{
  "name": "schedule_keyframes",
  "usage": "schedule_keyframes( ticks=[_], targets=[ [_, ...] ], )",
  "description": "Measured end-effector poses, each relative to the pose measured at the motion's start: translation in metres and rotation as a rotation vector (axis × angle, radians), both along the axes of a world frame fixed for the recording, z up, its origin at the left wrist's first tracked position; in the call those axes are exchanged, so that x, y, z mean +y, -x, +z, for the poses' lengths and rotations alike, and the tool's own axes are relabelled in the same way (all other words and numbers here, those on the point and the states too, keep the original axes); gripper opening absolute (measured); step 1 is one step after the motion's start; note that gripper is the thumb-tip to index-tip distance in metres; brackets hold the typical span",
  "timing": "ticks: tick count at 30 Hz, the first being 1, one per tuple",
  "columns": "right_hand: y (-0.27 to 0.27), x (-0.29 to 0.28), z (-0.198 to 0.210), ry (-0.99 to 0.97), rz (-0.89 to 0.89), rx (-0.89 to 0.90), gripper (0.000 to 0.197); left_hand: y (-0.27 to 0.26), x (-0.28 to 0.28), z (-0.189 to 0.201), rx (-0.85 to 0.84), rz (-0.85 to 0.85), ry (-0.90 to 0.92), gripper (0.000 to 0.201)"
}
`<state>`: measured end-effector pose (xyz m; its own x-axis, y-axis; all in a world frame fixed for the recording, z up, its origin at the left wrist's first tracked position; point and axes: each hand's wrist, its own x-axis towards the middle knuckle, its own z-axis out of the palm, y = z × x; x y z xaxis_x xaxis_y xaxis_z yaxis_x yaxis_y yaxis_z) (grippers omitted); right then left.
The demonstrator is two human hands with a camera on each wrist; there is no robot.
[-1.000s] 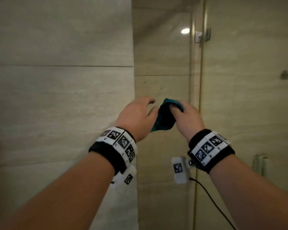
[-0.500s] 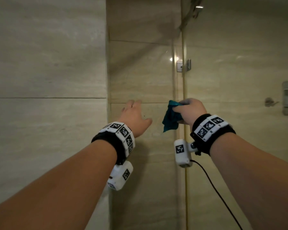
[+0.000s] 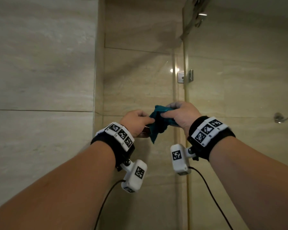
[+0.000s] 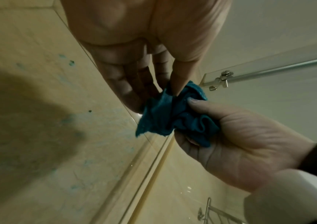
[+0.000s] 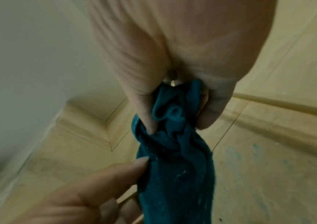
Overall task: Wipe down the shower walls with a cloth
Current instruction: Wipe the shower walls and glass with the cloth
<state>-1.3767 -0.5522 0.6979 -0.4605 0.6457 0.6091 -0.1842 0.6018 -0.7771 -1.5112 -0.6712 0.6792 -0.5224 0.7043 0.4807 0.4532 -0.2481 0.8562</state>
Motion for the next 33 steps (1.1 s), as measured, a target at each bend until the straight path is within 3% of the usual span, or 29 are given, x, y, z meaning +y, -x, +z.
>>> schedule_keyframes(
  ticks=[8, 11, 15, 21, 23, 27, 30, 33],
  targets=[
    [0.031, 0.004, 0.028, -0.24, -0.276, 0.063, 0.015, 0.0, 0.018, 0.034, -0.225, -0.186, -0.245, 0.01],
    [0.037, 0.0, 0.035, -0.246, -0.271, 0.091, 0.015, -0.002, 0.026, 0.045, -0.291, -0.244, -0.338, 0.03],
    [0.043, 0.0, 0.036, -0.131, -0.088, 0.165, 0.019, 0.004, 0.038, 0.05, -0.288, -0.237, -0.346, 0.042],
    [0.048, 0.024, 0.049, -0.315, -0.206, 0.197, 0.032, 0.003, 0.045, 0.07, -0.235, -0.261, -0.334, 0.039],
    [0.05, 0.03, 0.062, -0.358, -0.259, 0.19, 0.03, 0.009, 0.049, 0.081, -0.117, -0.132, -0.353, 0.032],
    [0.054, 0.043, 0.082, -0.385, -0.392, 0.237, 0.022, 0.033, 0.051, 0.102, 0.462, 0.433, -0.217, 0.035],
    [0.059, 0.057, 0.09, -0.407, -0.497, 0.247, 0.024, 0.057, 0.052, 0.103, 0.814, 0.812, -0.057, 0.066],
    [0.067, 0.069, 0.096, -0.455, -0.547, 0.215, 0.022, 0.077, 0.062, 0.098, 0.87, 0.939, -0.025, 0.093]
  ],
)
